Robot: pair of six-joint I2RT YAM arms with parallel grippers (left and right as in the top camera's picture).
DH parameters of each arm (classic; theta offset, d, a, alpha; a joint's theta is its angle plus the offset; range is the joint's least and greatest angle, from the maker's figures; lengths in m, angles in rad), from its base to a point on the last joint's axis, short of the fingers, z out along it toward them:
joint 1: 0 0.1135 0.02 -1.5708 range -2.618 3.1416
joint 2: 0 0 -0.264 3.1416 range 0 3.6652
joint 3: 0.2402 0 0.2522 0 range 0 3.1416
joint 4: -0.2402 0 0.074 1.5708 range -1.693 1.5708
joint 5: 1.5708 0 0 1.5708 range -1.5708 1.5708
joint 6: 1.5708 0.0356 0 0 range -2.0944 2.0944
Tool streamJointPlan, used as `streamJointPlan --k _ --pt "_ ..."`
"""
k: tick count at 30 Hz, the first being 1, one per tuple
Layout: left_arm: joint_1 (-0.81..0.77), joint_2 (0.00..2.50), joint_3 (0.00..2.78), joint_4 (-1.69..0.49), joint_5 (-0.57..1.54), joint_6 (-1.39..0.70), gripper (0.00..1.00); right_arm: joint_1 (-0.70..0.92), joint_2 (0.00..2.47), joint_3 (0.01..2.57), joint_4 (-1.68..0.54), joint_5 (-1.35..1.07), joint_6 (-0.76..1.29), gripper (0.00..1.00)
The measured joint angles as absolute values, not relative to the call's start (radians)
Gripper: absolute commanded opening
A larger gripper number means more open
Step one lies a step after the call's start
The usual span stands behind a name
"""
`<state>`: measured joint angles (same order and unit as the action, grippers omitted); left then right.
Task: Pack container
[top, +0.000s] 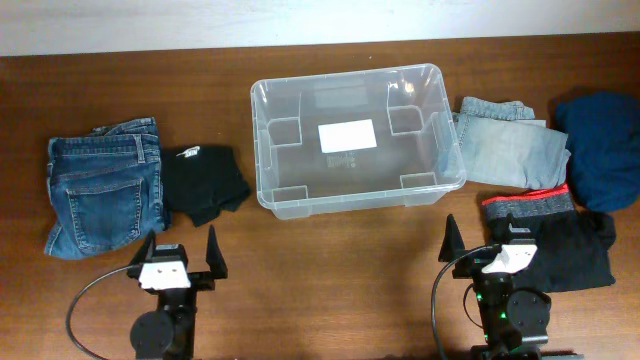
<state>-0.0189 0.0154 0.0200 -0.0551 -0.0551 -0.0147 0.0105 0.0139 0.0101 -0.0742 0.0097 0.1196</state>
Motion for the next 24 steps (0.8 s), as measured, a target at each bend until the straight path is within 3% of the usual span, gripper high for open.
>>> streamJointPlan --k 9,16,20,24 --pt "-0.019 0.015 0.023 -0.002 -0.013 -0.015 0.99 0.010 0.014 0.010 -0.074 0.009 0.119 0.98" --pt "-0.019 0.046 0.185 -0.277 -0.023 -0.014 0.99 0.010 0.014 0.010 -0.074 0.010 0.120 0.98" --pt "-0.019 0.199 0.414 -0.421 -0.049 -0.014 0.99 0.010 0.012 0.010 -0.074 0.009 0.120 0.98" --pt "-0.019 0.509 0.644 -0.478 -0.017 -0.013 0.99 0.009 0.012 0.010 -0.075 0.009 0.119 0.98"
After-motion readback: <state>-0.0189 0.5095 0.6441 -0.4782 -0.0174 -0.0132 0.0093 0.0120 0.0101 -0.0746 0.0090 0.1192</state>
